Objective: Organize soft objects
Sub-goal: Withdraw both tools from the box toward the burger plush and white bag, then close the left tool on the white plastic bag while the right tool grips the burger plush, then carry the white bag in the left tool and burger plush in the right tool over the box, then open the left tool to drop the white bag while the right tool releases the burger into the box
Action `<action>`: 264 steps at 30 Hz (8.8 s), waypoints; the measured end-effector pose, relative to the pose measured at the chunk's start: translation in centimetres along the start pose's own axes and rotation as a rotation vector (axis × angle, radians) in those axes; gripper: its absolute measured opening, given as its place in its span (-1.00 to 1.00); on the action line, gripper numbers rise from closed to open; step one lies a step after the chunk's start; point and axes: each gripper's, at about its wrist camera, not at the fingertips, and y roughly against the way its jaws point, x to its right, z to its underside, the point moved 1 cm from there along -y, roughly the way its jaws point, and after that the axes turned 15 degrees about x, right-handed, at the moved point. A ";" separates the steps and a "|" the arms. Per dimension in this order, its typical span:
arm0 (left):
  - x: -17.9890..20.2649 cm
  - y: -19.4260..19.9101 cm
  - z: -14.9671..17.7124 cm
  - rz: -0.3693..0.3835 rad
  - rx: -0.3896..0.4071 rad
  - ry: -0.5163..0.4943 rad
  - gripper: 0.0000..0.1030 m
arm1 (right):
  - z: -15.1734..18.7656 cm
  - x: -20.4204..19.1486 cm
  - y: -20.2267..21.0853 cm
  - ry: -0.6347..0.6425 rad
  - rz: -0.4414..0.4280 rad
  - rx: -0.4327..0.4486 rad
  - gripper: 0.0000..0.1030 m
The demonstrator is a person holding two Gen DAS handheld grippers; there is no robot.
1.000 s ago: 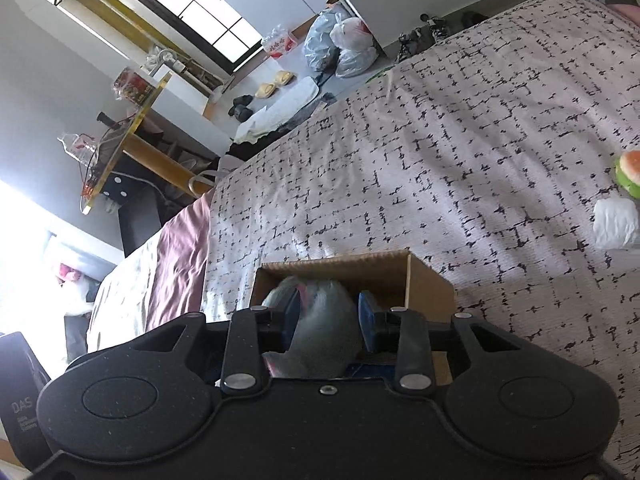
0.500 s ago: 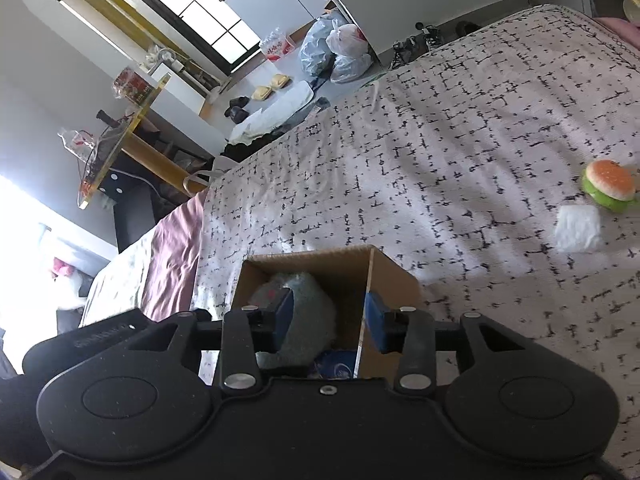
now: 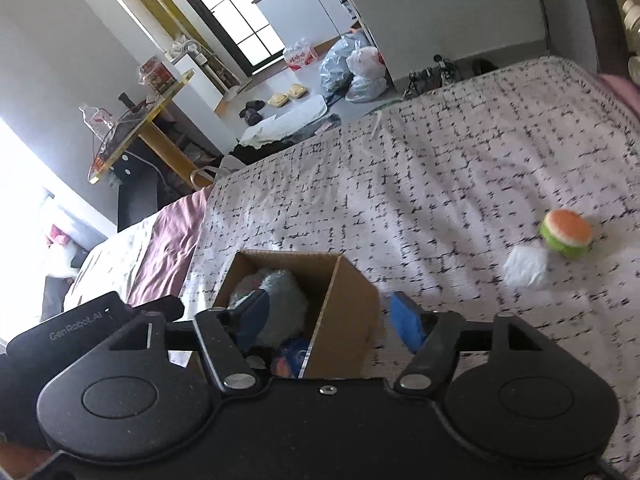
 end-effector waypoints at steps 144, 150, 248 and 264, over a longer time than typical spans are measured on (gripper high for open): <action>17.7 -9.3 12.3 0.221 -0.147 -0.196 -0.06 | -1.9 19.4 -4.2 -0.106 0.120 -0.021 -0.02; 16.7 -6.5 10.8 0.213 -0.118 -0.198 -0.06 | -2.0 18.6 -1.1 -0.088 0.135 -0.004 -0.02; -5.2 -3.9 1.0 0.119 -0.131 0.071 0.19 | 0.6 -5.7 -5.0 0.046 0.013 -0.016 0.58; -3.3 -0.2 0.1 0.103 -0.061 -0.031 0.55 | -0.8 -4.4 -0.3 0.046 0.011 0.022 0.69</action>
